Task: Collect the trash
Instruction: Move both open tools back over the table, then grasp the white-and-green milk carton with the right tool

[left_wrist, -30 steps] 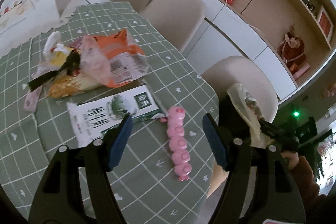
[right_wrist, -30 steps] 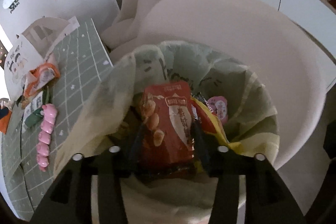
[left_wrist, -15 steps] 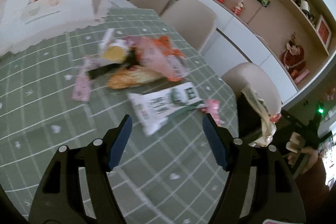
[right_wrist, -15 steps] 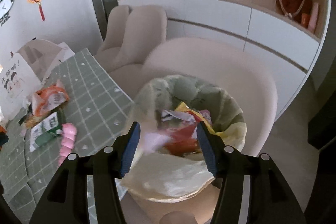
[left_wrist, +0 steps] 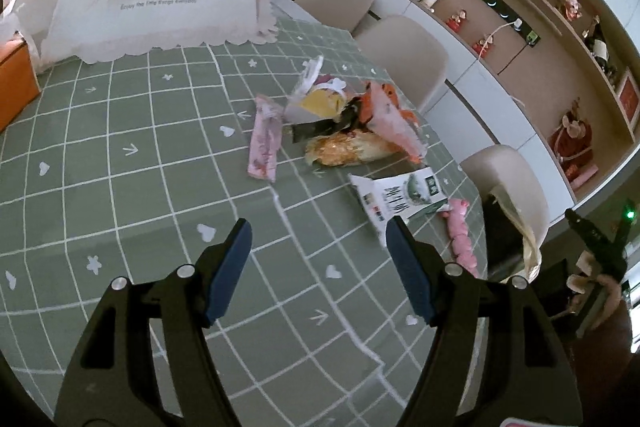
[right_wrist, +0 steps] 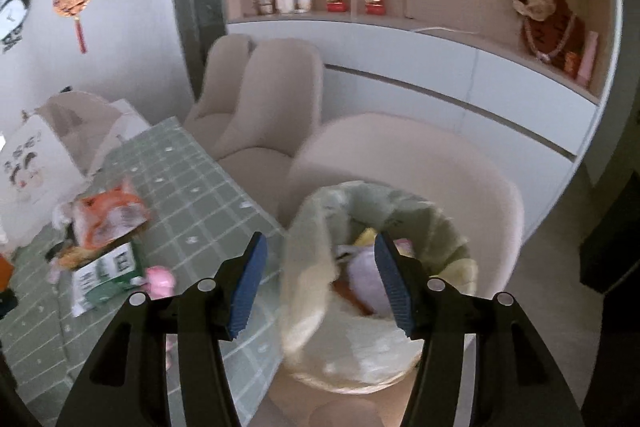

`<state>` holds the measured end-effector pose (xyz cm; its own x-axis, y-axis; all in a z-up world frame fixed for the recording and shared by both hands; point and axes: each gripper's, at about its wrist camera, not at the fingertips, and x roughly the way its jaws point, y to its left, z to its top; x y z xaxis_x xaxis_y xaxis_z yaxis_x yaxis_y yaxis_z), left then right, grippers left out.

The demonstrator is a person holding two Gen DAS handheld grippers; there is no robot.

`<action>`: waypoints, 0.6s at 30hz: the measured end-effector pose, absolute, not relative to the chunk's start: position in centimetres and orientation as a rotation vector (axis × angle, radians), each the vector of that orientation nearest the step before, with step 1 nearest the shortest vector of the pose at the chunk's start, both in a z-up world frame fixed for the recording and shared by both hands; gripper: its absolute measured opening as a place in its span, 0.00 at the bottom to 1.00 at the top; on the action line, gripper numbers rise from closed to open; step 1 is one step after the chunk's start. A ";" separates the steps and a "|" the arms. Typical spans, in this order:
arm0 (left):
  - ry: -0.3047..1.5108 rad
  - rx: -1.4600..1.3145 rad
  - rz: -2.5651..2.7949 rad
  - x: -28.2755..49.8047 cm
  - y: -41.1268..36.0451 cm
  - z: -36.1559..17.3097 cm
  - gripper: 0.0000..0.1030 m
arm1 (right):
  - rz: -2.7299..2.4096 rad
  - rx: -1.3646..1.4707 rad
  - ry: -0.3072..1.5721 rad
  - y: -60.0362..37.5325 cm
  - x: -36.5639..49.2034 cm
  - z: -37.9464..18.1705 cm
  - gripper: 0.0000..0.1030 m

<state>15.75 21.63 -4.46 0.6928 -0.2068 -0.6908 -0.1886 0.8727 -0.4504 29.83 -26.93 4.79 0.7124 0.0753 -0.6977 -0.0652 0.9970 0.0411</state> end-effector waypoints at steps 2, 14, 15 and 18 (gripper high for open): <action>0.808 -0.514 -0.023 16.0 22.1 -4.9 0.64 | 0.112 0.037 0.794 -25.3 29.3 4.6 0.51; 0.844 -0.387 0.015 24.0 25.5 -7.6 0.64 | 0.229 0.078 0.930 -15.1 25.6 -1.0 0.51; 0.851 -0.369 0.023 24.9 25.4 -8.0 0.63 | 0.236 0.076 0.944 -14.5 25.3 -1.6 0.51; 0.885 -0.329 0.004 27.0 24.5 -9.3 0.56 | 0.240 0.062 0.967 -13.4 24.8 -2.9 0.51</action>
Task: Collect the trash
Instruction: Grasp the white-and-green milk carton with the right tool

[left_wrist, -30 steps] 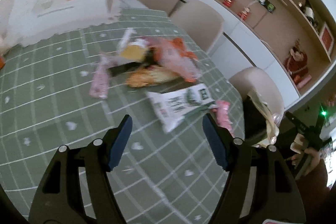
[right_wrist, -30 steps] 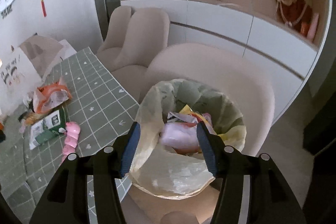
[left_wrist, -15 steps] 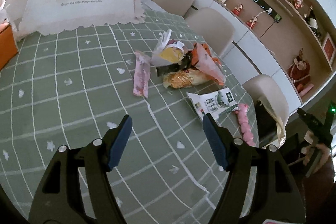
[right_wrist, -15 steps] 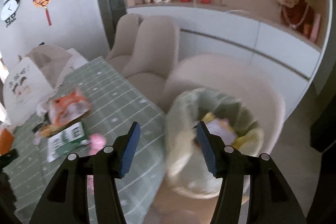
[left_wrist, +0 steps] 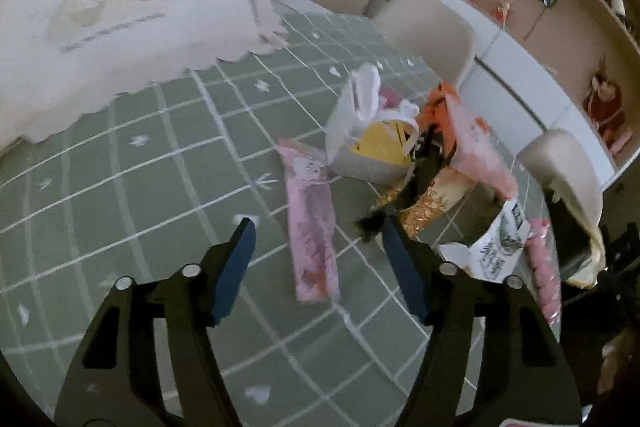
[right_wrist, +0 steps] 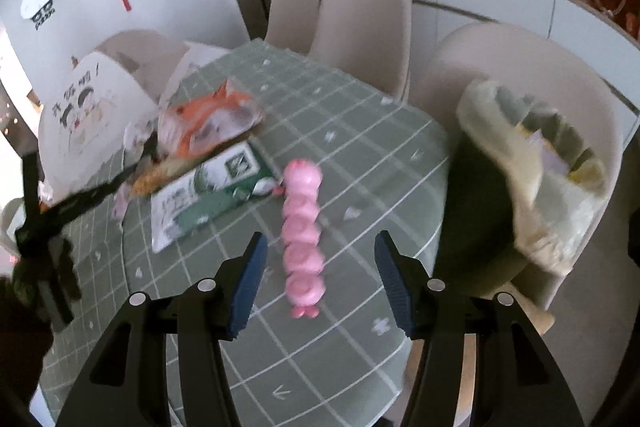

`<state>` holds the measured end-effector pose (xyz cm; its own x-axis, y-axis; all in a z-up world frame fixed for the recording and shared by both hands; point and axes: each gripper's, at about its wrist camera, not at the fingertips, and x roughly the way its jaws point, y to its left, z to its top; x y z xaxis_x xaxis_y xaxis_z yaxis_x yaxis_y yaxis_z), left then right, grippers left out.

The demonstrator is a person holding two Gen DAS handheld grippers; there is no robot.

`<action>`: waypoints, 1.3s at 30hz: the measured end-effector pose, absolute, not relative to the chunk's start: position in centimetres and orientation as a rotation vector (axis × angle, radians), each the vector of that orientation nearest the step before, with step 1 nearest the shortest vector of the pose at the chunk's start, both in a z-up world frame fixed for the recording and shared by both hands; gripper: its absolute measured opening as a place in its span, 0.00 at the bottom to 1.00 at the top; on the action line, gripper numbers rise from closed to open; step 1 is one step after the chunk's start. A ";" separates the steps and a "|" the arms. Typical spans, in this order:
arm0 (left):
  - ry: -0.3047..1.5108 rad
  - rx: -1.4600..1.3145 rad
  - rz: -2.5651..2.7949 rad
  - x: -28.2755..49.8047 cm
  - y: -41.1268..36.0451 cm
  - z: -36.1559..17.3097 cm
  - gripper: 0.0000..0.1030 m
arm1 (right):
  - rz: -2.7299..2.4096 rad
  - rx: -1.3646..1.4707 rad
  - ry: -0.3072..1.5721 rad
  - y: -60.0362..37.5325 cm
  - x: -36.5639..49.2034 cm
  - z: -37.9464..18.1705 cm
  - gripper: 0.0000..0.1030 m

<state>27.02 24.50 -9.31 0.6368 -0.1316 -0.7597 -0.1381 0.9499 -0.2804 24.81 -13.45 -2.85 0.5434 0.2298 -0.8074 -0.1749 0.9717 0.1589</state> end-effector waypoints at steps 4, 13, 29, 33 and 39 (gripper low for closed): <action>0.902 -0.289 0.021 28.4 23.7 -10.3 0.48 | 0.241 0.041 0.997 -12.9 24.3 -4.0 0.51; 0.922 -0.324 0.023 26.6 23.6 -10.3 0.15 | 0.303 0.015 1.020 -10.2 24.9 -4.8 0.51; 0.943 -0.510 -0.031 15.6 22.5 -10.3 0.33 | 0.426 0.045 1.053 2.9 26.9 -7.4 0.51; 0.923 -0.492 -0.017 14.5 22.6 -9.6 0.37 | 0.344 0.023 1.075 2.7 26.6 -8.5 0.49; 0.903 -0.499 -0.025 13.8 23.2 -8.9 0.42 | 0.182 -0.012 1.092 -2.4 26.0 -9.4 0.48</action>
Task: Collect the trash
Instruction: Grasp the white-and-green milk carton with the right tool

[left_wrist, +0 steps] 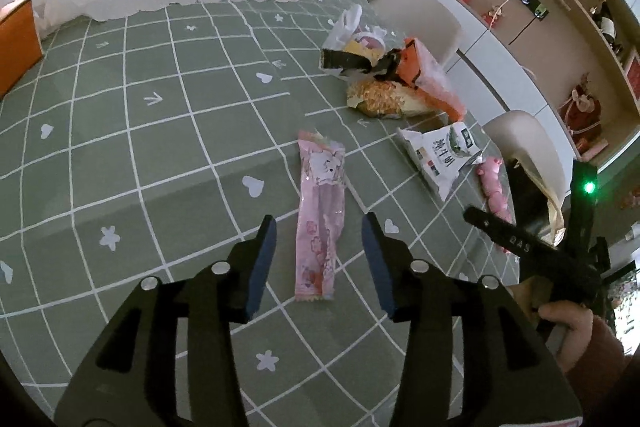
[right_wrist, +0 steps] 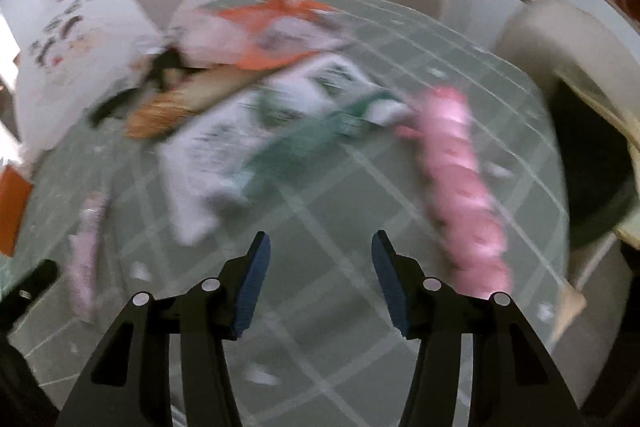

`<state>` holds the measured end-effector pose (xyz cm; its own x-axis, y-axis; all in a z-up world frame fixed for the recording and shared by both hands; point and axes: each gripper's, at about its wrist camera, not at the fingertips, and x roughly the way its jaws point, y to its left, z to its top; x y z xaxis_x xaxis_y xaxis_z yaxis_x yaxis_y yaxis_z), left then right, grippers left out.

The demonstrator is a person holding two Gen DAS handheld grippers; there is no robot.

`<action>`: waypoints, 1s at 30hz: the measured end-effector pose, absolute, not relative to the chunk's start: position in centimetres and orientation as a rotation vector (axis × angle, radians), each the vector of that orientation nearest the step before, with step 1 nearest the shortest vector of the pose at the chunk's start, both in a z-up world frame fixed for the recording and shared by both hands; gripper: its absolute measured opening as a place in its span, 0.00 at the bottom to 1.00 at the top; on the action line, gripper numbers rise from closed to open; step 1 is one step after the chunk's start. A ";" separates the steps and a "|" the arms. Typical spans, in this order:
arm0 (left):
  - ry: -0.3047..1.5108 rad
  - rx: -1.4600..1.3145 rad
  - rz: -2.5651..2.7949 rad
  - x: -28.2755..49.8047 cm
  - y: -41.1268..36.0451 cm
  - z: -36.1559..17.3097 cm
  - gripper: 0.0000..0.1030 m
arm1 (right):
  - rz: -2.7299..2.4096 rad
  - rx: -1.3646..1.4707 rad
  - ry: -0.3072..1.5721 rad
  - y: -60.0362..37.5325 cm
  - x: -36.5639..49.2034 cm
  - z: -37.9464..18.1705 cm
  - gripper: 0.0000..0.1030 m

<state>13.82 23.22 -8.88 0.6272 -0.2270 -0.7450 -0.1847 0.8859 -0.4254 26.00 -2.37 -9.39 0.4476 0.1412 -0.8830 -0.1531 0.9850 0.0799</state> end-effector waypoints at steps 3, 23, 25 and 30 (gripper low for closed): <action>0.901 -0.514 -0.028 13.7 23.5 -8.9 0.42 | 0.146 0.050 1.085 -4.4 25.6 -8.8 0.48; 0.909 -0.538 0.027 11.4 25.5 -9.0 0.43 | 0.323 -0.331 0.863 6.9 28.2 -8.0 0.48; 0.910 -0.544 0.019 11.5 25.3 -9.1 0.43 | 0.303 -0.341 0.853 4.9 26.8 -8.1 0.48; 0.916 -0.549 -0.009 12.0 24.8 -9.4 0.43 | 0.297 -0.185 0.832 -0.7 24.7 -5.9 0.48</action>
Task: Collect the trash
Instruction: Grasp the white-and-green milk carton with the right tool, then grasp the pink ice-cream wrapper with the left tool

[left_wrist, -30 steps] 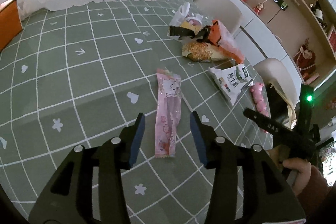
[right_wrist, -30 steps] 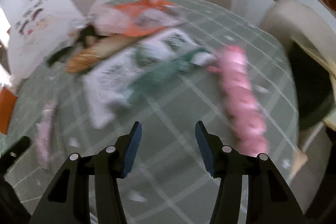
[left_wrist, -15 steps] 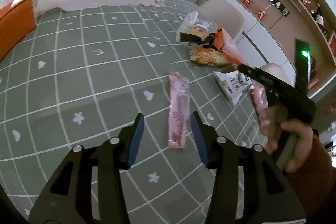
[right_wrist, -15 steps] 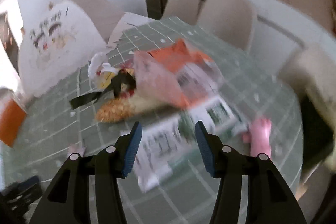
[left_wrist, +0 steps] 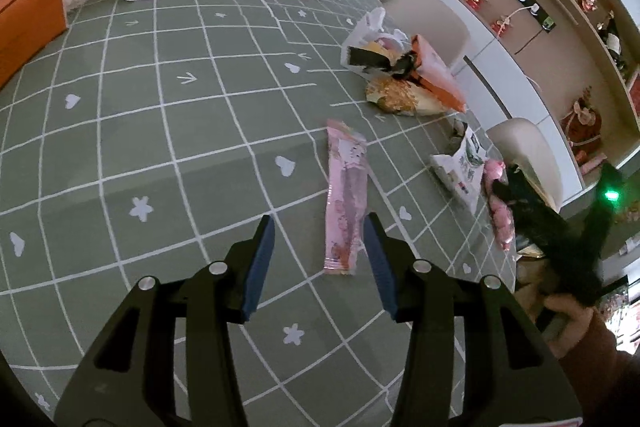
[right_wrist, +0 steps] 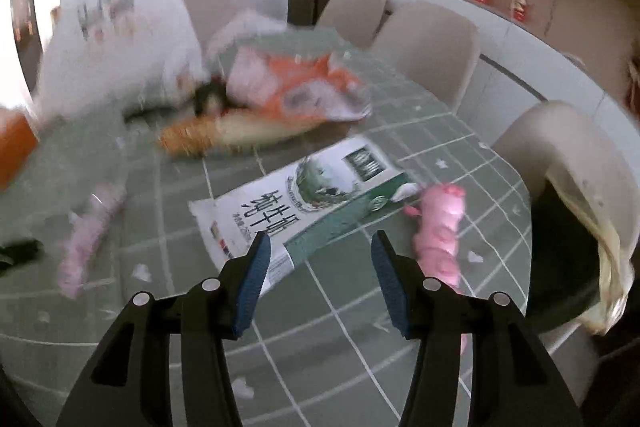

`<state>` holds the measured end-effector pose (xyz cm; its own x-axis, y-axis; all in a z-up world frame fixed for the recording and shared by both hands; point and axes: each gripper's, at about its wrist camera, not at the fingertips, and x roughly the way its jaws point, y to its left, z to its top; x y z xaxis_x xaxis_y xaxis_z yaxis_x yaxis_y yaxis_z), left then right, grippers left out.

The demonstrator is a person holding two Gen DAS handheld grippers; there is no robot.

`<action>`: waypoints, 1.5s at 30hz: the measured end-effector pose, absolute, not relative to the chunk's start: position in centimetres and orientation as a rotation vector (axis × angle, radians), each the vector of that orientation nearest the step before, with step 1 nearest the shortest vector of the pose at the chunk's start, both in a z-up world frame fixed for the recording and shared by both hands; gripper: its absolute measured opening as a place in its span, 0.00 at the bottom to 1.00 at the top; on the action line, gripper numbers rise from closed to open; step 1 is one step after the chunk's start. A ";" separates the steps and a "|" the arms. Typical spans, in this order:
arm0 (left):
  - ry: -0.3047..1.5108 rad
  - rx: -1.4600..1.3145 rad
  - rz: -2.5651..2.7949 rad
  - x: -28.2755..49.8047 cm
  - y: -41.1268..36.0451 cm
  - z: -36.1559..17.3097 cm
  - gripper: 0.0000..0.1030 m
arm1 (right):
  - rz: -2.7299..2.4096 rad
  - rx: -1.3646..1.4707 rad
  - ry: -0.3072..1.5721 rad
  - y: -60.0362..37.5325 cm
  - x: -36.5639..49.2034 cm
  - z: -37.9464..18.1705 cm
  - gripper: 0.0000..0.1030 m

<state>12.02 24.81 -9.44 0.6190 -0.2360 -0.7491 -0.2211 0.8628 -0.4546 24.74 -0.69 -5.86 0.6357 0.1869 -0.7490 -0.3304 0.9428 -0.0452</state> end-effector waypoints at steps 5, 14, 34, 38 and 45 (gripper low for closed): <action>0.919 -0.568 -0.017 12.3 24.8 -9.5 0.43 | 0.224 0.238 0.923 -4.8 27.3 -5.4 0.48; 0.905 -0.531 -0.016 12.7 25.5 -8.8 0.44 | 0.158 0.288 1.042 -0.2 33.4 -8.4 0.52; 0.964 -0.470 -0.062 13.9 23.4 -10.1 0.47 | 0.360 0.065 1.098 -0.8 32.9 -7.6 0.47; 0.971 -0.441 -0.068 14.7 22.7 -10.1 0.47 | 0.408 0.039 1.052 -1.9 29.3 -6.2 0.47; 0.993 -0.336 -0.023 17.4 21.6 -10.1 0.47 | 0.440 0.057 0.991 -3.9 25.7 -4.4 0.46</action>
